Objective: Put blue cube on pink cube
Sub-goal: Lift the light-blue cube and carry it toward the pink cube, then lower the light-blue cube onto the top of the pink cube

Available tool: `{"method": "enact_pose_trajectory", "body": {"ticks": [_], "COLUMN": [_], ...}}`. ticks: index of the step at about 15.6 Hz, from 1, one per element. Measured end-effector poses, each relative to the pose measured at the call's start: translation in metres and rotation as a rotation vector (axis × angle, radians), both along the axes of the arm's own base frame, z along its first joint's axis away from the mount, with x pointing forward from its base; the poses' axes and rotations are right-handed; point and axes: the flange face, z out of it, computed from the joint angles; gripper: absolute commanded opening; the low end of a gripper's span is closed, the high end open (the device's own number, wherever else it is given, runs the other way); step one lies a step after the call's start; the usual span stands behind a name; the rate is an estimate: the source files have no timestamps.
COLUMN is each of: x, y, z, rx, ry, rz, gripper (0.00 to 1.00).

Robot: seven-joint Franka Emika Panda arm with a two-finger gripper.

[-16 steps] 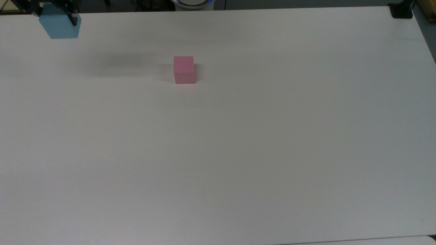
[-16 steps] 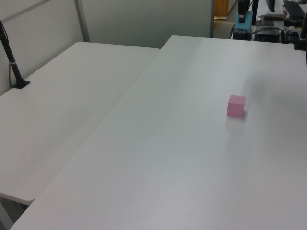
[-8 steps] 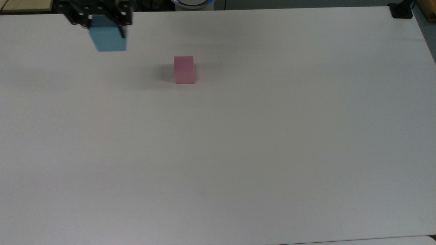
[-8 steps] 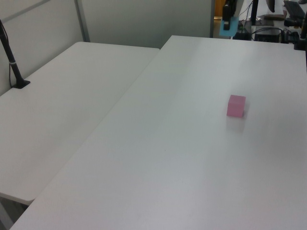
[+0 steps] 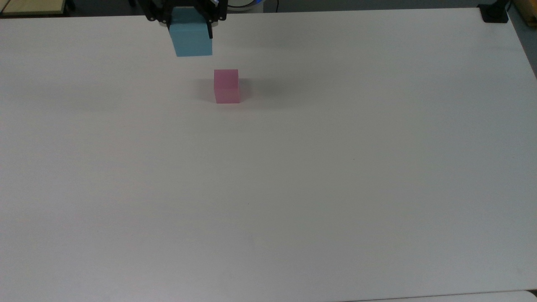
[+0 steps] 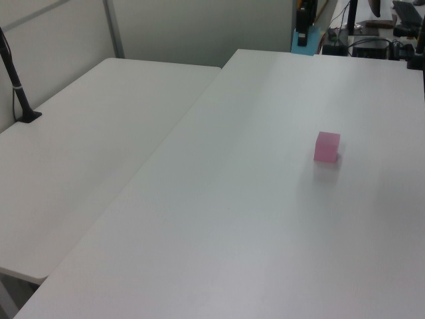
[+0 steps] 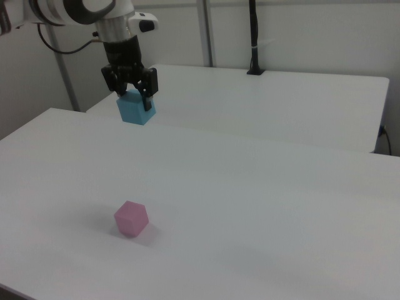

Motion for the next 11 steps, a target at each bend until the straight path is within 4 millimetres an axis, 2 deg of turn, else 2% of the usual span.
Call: {"method": "enact_pose_trajectory", "body": {"ticks": [5, 11], "x": [-0.014, -0.073], "y": [0.008, 0.042], "z": [-0.002, -0.009], "rx": [0.004, 0.015], "ry": [0.034, 0.077], "rz": [0.015, 0.082], "gripper": [0.25, 0.25]}}
